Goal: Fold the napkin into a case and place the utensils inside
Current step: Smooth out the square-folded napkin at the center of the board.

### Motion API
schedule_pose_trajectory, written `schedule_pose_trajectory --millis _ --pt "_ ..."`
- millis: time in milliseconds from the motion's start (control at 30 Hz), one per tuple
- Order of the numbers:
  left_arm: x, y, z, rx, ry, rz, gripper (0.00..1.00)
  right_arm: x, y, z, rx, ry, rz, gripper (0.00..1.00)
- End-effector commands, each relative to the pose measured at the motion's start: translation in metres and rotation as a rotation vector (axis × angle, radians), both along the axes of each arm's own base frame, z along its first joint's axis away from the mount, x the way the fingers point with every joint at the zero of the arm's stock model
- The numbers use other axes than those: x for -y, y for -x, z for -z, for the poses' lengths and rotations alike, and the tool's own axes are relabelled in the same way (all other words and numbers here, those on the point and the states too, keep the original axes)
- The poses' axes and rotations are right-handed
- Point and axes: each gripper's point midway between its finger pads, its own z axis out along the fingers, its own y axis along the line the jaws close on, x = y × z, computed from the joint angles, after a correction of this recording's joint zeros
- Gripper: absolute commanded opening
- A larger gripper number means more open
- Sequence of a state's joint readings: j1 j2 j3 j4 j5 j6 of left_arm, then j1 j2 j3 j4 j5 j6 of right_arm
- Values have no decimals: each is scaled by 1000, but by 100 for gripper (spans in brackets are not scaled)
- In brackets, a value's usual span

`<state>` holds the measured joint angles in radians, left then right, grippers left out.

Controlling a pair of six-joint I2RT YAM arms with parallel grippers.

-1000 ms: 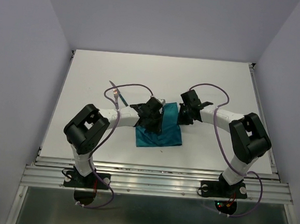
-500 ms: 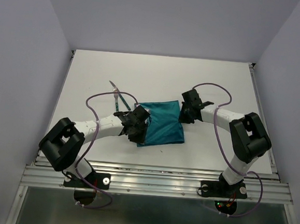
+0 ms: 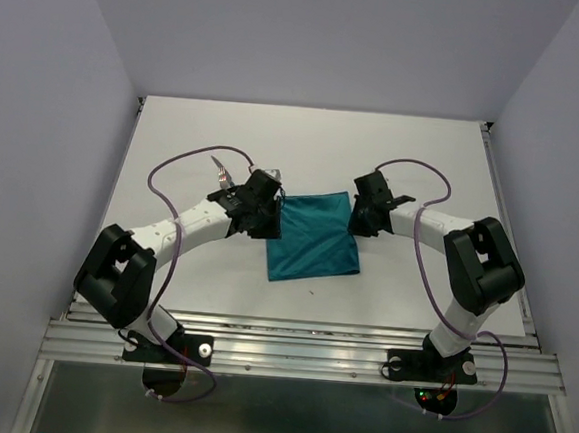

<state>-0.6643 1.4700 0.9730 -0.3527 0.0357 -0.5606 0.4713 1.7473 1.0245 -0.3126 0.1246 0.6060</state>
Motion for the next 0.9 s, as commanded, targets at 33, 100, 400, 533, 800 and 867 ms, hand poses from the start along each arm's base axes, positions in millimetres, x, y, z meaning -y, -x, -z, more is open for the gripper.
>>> schedule_pose_trajectory --millis 33,100,400,533,800,867 --pt "4 -47 -8 67 39 -50 36 33 0 10 -1 88 48 1" --pt "3 -68 -5 64 50 -76 36 43 -5 10 5 104 66 1" --pt "13 -125 13 62 10 -118 35 42 -15 -19 57 69 42 44" --pt "12 -148 11 73 4 -137 35 34 -36 -43 115 51 40 45" --pt "10 -182 19 83 -15 -158 35 29 -81 -38 126 56 46 17" --pt "10 -190 24 84 -20 -157 35 26 -95 -43 143 43 46 16"
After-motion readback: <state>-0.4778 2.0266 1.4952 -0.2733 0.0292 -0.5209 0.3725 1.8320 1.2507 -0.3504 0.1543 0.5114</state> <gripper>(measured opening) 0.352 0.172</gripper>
